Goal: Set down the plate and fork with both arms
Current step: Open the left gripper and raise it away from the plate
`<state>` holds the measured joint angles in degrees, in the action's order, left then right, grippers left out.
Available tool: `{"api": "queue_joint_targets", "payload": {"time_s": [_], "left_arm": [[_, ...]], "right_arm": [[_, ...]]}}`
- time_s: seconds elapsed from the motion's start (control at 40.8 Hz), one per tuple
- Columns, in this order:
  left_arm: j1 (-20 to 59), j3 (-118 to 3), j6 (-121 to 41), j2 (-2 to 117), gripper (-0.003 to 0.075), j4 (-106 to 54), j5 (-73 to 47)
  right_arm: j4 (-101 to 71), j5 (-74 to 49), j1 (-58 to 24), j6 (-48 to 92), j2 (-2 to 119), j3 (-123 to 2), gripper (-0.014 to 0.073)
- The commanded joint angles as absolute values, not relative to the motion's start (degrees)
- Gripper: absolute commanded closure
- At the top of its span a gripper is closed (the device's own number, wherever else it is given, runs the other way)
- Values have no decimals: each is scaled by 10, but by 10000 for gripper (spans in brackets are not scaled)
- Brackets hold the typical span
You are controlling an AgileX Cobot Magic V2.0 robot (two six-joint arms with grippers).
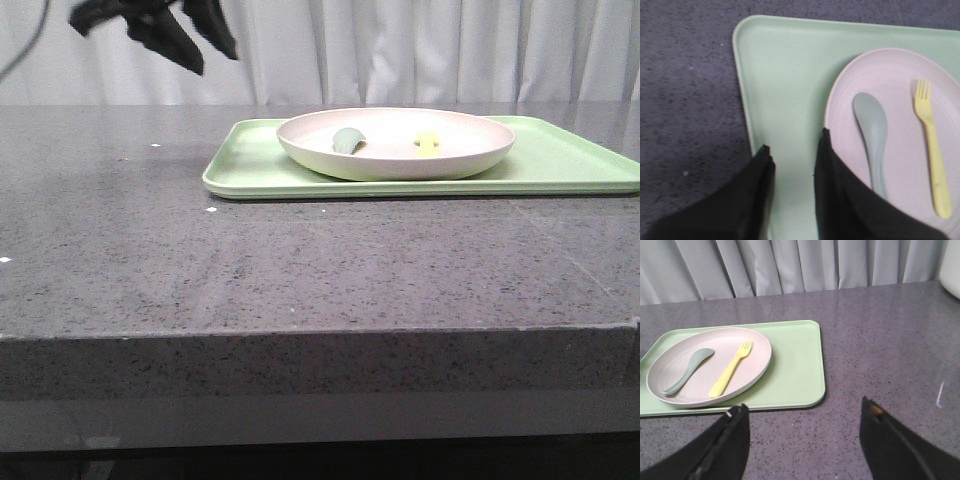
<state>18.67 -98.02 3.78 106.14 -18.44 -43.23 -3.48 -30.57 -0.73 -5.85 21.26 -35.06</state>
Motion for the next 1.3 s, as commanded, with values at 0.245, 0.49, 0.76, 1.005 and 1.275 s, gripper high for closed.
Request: {"api": "queue_joint_targets", "payload": {"time_s": [0.245,0.49,0.76,1.005,1.275], "left_arm": [[182,-872,35,914,738,-124,-350],[132,-748,35,801,738,-80,-331],[82,-613,35,651,738,-26,-286],[82,-450,35,464,738,-21,-195],[82,-335,34,295,738,-21,-179]], "right_arm": [[-33,-262,-9,-55,221,-371,92],[-33,-267,-9,-55,221,-371,92],[-33,-266,-9,-55,221,-371,92],[-34,-264,-9,-55,232,-371,92],[-46,-255,-9,-55,294,-371,92]]}}
